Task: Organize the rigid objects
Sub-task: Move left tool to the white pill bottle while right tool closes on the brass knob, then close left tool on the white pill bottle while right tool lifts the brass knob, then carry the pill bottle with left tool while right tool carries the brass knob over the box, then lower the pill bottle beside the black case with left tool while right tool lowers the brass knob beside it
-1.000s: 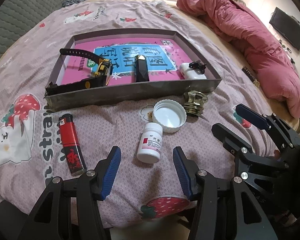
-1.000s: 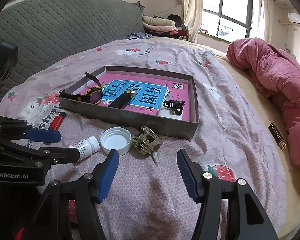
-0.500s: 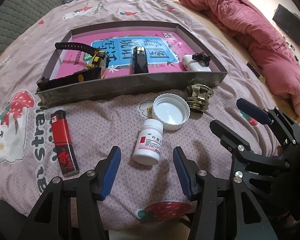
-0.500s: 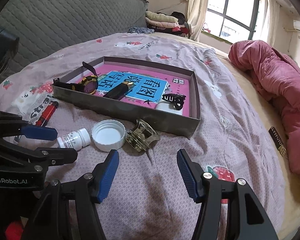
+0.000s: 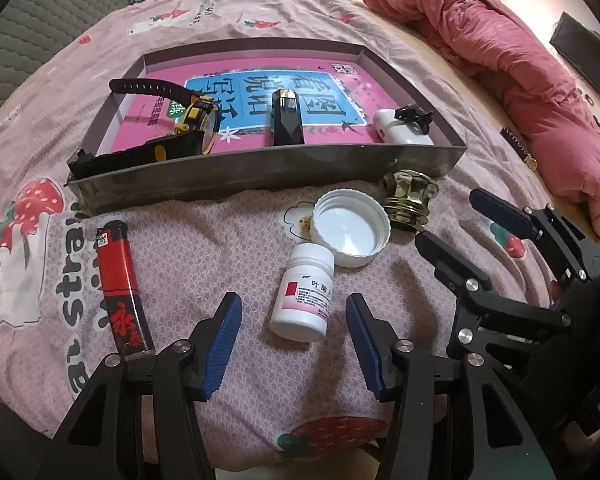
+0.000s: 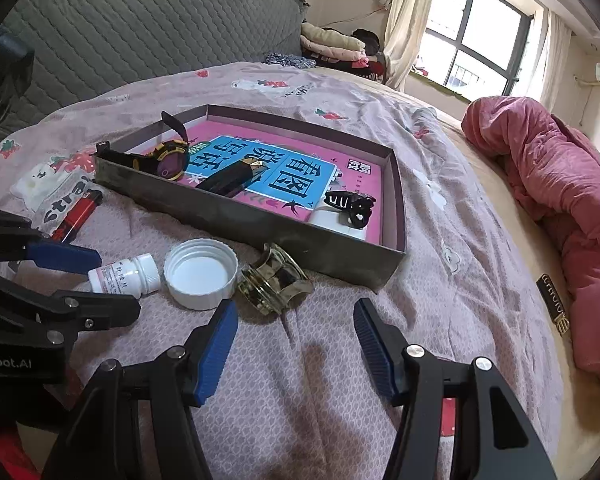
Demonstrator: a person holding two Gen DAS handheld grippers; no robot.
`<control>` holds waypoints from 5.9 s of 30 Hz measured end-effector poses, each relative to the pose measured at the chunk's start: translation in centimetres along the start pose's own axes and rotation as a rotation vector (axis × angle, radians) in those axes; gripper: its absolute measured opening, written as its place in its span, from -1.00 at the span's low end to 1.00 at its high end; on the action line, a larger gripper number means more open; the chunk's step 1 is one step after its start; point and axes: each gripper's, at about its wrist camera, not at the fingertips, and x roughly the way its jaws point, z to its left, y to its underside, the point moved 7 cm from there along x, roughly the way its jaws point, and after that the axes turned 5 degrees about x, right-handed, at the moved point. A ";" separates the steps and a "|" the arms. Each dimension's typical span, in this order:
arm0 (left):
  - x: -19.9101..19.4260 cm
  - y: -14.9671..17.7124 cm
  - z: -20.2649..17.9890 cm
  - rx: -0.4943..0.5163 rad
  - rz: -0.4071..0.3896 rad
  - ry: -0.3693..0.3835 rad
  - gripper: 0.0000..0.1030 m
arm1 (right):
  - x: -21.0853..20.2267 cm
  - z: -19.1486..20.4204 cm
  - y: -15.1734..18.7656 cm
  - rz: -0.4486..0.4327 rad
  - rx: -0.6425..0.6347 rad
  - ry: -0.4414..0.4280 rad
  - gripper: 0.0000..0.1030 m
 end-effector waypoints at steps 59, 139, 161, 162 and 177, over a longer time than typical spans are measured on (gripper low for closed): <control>1.2 -1.0 0.1 0.017 -0.010 0.005 -0.47 | 1.7 -2.2 -1.8 -0.022 0.231 -0.288 -0.31; 0.4 -9.7 3.7 -0.096 -0.181 -0.034 -0.47 | 1.3 -1.4 -8.5 -0.195 0.176 -0.249 -0.31; 2.2 -9.8 3.9 -0.084 -0.140 -0.051 -0.47 | 2.5 -0.7 -9.3 -0.172 0.141 -0.254 -0.31; 2.3 -9.8 4.0 -0.085 -0.135 -0.052 -0.47 | 2.6 -0.7 -9.3 -0.167 0.140 -0.254 -0.31; 2.8 -10.0 4.6 -0.094 -0.131 -0.055 -0.48 | 3.9 -0.4 -8.9 -0.112 0.138 -0.260 -0.31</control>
